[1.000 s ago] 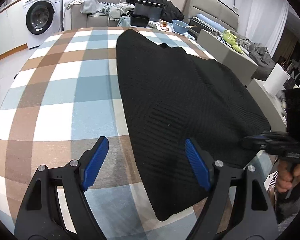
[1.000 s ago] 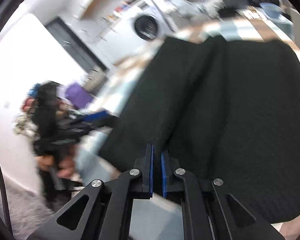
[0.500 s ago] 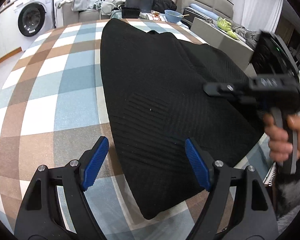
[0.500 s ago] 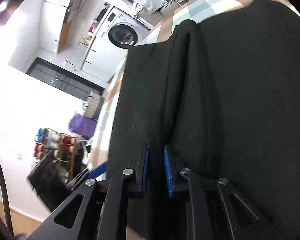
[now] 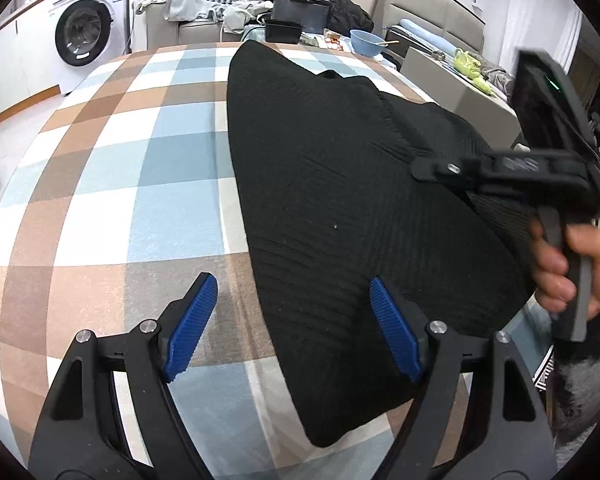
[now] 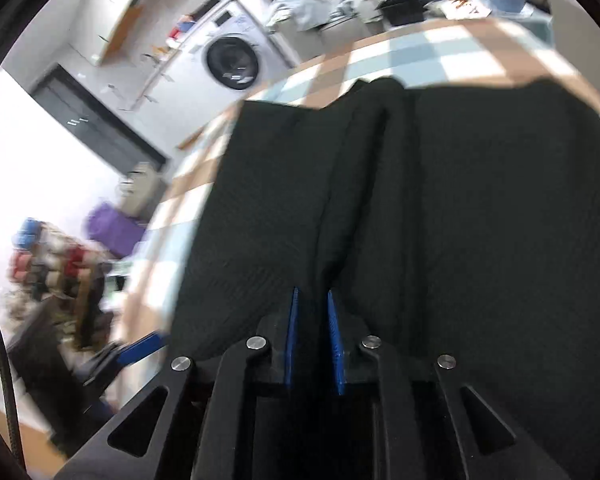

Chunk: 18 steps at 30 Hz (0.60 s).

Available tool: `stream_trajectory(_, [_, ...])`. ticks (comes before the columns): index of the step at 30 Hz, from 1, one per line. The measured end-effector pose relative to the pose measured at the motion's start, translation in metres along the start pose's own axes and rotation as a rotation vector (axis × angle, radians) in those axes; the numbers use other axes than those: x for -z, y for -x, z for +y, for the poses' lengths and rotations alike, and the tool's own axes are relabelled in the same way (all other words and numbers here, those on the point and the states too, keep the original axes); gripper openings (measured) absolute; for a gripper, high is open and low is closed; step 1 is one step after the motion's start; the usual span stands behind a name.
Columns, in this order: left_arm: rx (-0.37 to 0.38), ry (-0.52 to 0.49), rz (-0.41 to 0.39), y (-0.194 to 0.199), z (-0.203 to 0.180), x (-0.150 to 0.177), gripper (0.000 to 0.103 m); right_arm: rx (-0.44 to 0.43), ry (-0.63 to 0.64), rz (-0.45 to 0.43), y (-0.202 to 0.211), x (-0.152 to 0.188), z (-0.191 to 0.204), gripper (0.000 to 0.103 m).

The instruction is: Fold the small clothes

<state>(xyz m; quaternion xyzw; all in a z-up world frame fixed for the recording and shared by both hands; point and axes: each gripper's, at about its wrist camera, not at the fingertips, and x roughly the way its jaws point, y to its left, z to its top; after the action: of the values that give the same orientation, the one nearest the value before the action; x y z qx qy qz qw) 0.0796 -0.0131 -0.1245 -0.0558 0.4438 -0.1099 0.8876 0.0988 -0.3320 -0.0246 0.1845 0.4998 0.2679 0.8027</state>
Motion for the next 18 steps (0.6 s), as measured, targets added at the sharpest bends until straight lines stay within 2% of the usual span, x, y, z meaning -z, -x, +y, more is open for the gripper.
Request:
stream_trajectory(1, [0.005, 0.006, 0.0, 0.001, 0.002, 0.001, 0.077, -0.042, 0.007, 0.012, 0.007, 0.008, -0.001, 0.025])
stream_trajectory(4, [0.009, 0.016, -0.006, 0.003, 0.007, 0.002, 0.077, -0.132, 0.036, 0.065, 0.026, 0.039, 0.0, 0.027])
stream_trajectory(7, [0.012, 0.036, 0.0, 0.0, 0.011, 0.0, 0.077, -0.117, 0.107, 0.1, 0.032, 0.057, 0.014, 0.029])
stream_trajectory(8, [0.023, 0.045, 0.001, -0.001, 0.012, -0.001, 0.077, -0.089, 0.151, 0.077, 0.033, 0.064, 0.018, 0.026])
stream_trajectory(9, [0.028, 0.048, 0.0, -0.001, 0.012, -0.002, 0.077, -0.074, 0.184, 0.061, 0.034, 0.069, 0.022, 0.008])
stream_trajectory(13, [-0.007, 0.05, -0.004, 0.003, 0.012, -0.008, 0.077, -0.124, 0.215, -0.014, 0.057, 0.064, 0.038, 0.007])
stream_trajectory(15, [0.0, 0.047, -0.015, 0.007, 0.013, -0.007, 0.077, -0.093, 0.213, -0.008, 0.067, 0.068, 0.037, 0.007])
stream_trajectory(16, [0.009, 0.046, -0.017, 0.007, 0.013, -0.007, 0.077, -0.053, 0.206, 0.011, 0.063, 0.07, 0.033, 0.007])
stream_trajectory(17, [0.01, 0.047, -0.015, 0.006, 0.014, -0.007, 0.077, 0.031, 0.207, 0.049, 0.055, 0.071, 0.029, 0.009])
stream_trajectory(18, [0.003, 0.052, -0.012, 0.005, 0.014, -0.007, 0.077, 0.068, 0.204, 0.077, 0.044, 0.072, 0.031, 0.013])
